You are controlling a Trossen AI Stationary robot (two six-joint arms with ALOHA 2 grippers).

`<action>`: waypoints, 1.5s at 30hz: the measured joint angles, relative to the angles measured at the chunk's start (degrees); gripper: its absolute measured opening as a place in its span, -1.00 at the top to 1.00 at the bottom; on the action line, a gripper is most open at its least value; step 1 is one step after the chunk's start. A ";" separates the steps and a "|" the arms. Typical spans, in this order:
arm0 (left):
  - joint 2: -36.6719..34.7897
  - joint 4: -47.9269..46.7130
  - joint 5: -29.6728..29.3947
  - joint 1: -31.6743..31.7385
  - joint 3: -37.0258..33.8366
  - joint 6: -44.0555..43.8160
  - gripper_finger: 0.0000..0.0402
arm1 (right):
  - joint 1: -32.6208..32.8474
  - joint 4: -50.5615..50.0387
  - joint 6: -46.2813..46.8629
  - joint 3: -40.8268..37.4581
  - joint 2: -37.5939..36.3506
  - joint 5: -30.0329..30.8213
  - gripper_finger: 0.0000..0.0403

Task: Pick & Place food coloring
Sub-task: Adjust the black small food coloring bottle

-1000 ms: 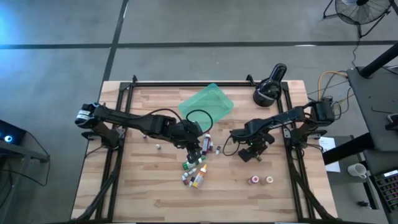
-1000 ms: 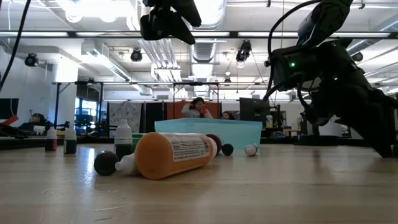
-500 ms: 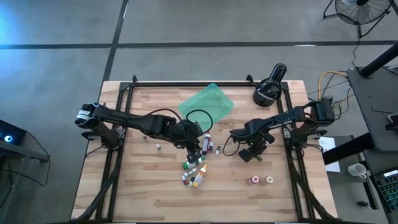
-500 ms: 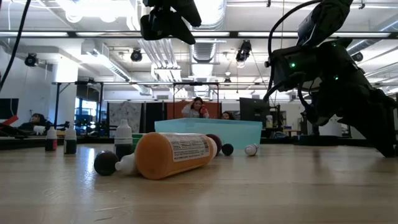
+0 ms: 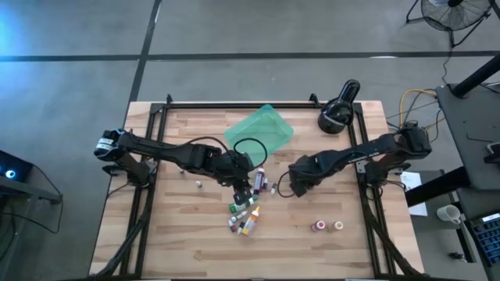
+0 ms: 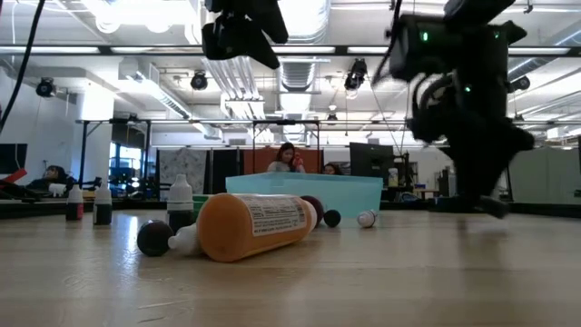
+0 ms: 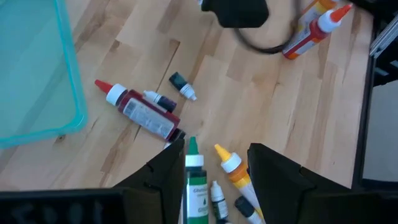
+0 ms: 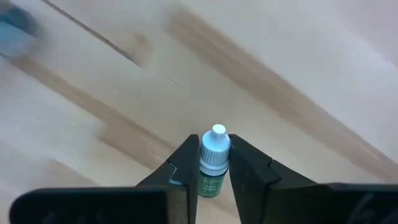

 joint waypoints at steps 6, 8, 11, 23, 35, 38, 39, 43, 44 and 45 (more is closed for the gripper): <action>0.00 -0.49 0.01 0.00 0.00 0.07 0.27 | 4.06 7.11 8.11 -1.24 -0.65 19.64 0.72; 0.00 -0.49 0.01 -0.01 0.00 0.36 0.27 | 5.20 9.47 11.43 -1.86 0.12 27.04 0.72; 0.00 -0.46 0.00 0.00 0.00 0.58 0.27 | 6.51 10.65 13.87 -2.37 1.38 35.18 0.71; 0.00 -0.38 -0.01 0.00 0.00 3.17 0.27 | 7.16 18.85 12.62 -5.31 6.01 45.10 0.71; 0.00 -0.33 -0.03 0.00 0.00 2.09 0.27 | 5.92 25.93 22.76 -6.72 11.22 45.42 0.71; 0.00 -0.05 -0.05 -0.02 0.00 1.07 0.27 | 5.64 25.88 22.74 -6.72 10.67 44.91 0.71; 0.00 0.00 -0.05 0.00 0.00 0.86 0.27 | 5.64 25.88 22.72 -6.70 10.56 44.81 0.71; 0.00 0.11 -0.03 -0.01 0.00 0.75 0.27 | 5.65 25.89 22.72 -6.70 10.36 44.08 0.71; 0.00 0.11 -0.03 0.00 0.00 0.72 0.27 | 5.66 25.89 22.72 -6.70 10.36 44.06 0.71; 0.00 0.11 -0.03 0.00 0.00 0.70 0.27 | 5.66 25.90 22.59 -6.70 10.36 44.06 0.71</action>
